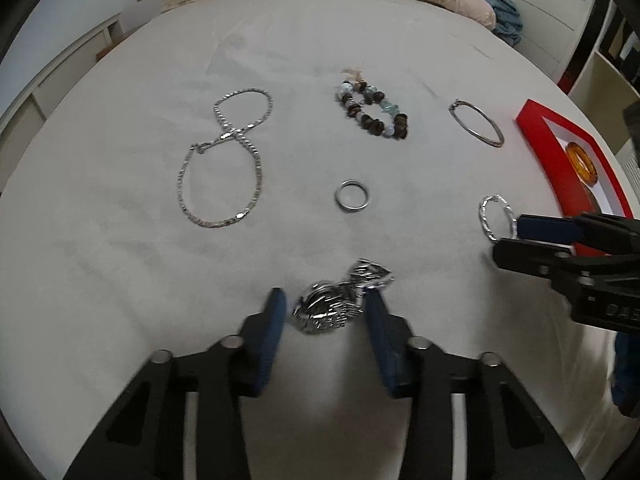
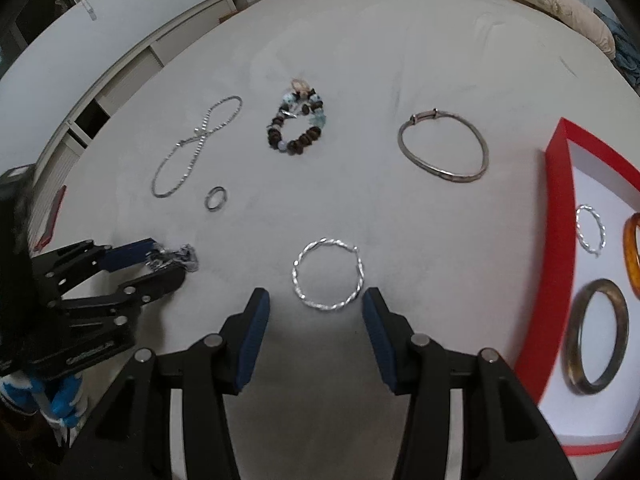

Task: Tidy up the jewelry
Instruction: 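Grasp the silver charm cluster with the left gripper while the right grasps a twisted silver hoop, then carry the charm cluster and twisted hoop over the red box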

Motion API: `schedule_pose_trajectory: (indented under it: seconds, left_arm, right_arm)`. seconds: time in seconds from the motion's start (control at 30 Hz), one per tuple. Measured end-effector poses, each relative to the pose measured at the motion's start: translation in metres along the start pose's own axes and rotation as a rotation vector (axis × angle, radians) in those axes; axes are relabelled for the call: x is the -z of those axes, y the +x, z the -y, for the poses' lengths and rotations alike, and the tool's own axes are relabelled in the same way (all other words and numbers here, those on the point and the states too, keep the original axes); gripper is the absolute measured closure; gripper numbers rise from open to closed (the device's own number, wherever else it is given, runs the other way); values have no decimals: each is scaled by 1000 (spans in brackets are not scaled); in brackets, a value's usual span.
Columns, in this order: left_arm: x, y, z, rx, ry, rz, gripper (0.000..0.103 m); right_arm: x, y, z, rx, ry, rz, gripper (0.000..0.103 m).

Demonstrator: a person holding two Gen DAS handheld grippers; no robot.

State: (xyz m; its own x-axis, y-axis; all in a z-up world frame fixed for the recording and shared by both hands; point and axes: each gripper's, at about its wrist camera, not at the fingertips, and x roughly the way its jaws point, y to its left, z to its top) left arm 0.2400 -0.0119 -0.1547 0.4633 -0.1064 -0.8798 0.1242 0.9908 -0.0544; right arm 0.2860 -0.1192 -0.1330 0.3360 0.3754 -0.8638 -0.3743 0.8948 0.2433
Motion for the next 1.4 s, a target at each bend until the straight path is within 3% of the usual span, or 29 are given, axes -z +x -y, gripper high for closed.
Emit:
schedule_pose_trajectory:
  seconds: [0.2, 0.23, 0.27, 0.57, 0.83, 1.0, 1.4]
  left_arm:
    - [0, -2, -3, 11, -8, 5, 76]
    - [-1, -3, -3, 17, -12, 6, 88]
    - [-2, -3, -3, 27, -18, 3, 88]
    - [-4, -24, 4, 14, -31, 26, 88]
    - [-6, -63, 17, 13, -13, 92, 88]
    - [-13, -84, 48, 48, 37, 132, 88]
    - [-63, -71, 185, 216, 217, 141, 88]
  right_arm:
    - [-3, 7, 2, 4, 28, 30, 58]
    - [-3, 7, 2, 2, 29, 35, 60]
    - [-2, 7, 3, 8, 30, 38, 66]
    - [4, -22, -2, -35, 36, 83, 66]
    - [13, -79, -10, -49, 25, 165, 66]
    - [29, -120, 11, -22, 54, 210, 66]
    - [74, -182, 140, 161, 167, 199, 66]
